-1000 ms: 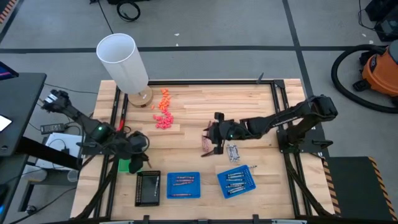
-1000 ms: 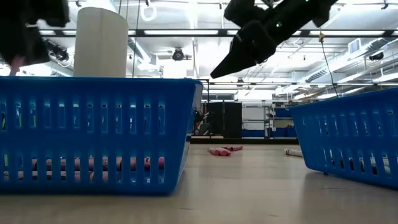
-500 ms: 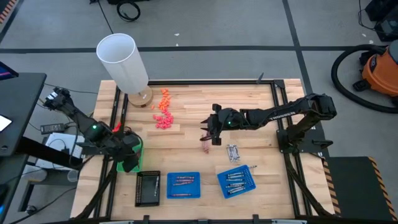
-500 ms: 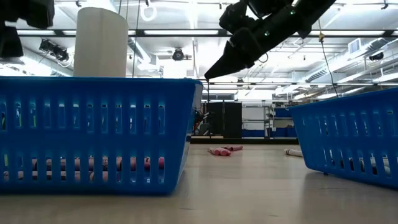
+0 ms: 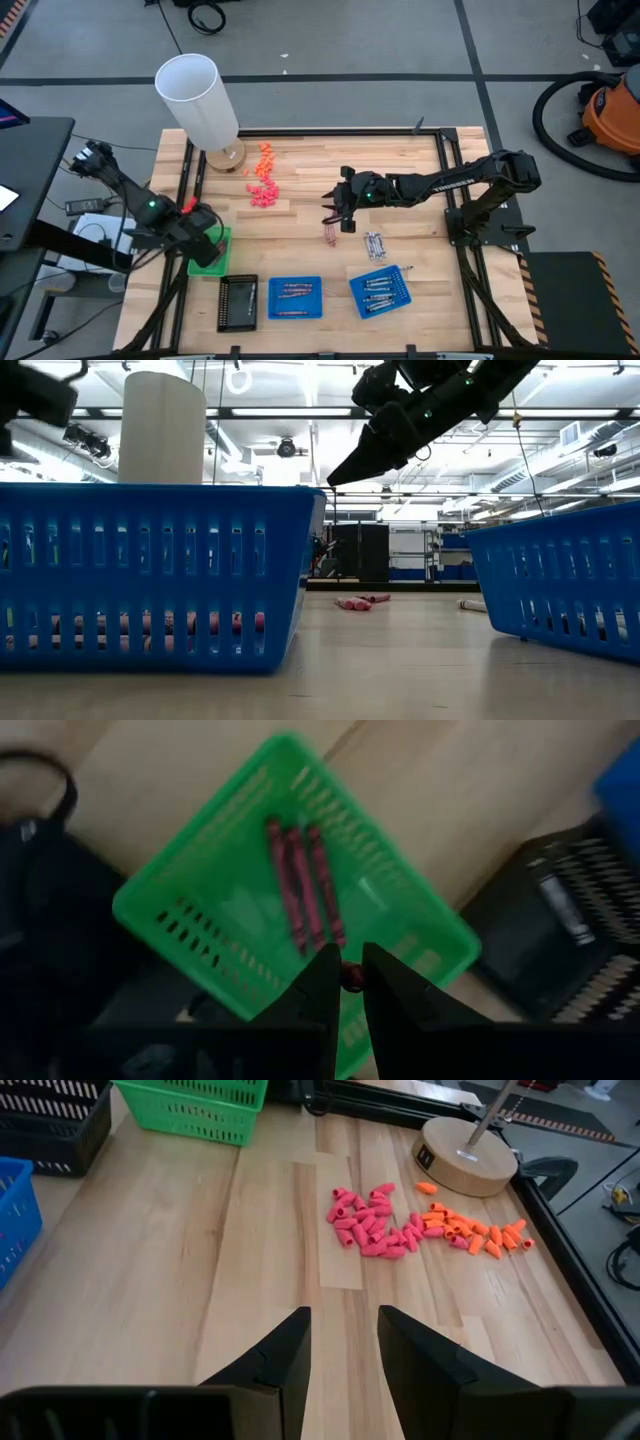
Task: Sort crayons
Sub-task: Put the red crayon into the green basket, then put the black crayon into the right blue basket
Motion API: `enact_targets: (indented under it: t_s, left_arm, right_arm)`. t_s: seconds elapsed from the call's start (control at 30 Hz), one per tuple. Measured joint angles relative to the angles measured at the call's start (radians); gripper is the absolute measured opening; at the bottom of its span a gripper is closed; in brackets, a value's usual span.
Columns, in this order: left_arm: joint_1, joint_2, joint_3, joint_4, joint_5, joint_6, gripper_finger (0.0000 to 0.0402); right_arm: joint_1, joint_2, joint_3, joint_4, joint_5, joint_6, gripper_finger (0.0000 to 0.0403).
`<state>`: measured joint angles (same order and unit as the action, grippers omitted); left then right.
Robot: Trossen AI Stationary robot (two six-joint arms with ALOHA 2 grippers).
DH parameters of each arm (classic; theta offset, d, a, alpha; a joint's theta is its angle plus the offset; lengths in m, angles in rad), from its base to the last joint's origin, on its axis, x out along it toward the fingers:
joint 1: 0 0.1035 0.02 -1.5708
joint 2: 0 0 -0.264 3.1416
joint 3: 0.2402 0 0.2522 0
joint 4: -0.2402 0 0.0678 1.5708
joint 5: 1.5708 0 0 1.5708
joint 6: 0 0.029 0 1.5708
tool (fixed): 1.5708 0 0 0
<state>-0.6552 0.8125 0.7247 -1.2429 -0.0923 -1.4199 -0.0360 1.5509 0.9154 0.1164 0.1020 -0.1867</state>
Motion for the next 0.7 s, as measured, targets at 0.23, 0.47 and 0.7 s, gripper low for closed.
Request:
enact_targets:
  t_s: [0.23,0.47,0.7]
  left_arm:
    - [0.000,0.027,-0.011,0.048,0.057,-0.002,0.0039]
    - [0.000,0.080,-0.011,0.078,0.063,0.009,0.0055]
    - [0.001,0.155,-0.011,0.054,0.076,0.020,0.0117]
  right_arm:
    - [0.000,0.000,0.000,0.002,0.000,0.000,0.0128]
    - [0.000,0.000,0.000,0.003,0.000,0.000,0.0128]
    - [0.001,0.000,0.000,0.016,-0.006,0.000,0.0128]
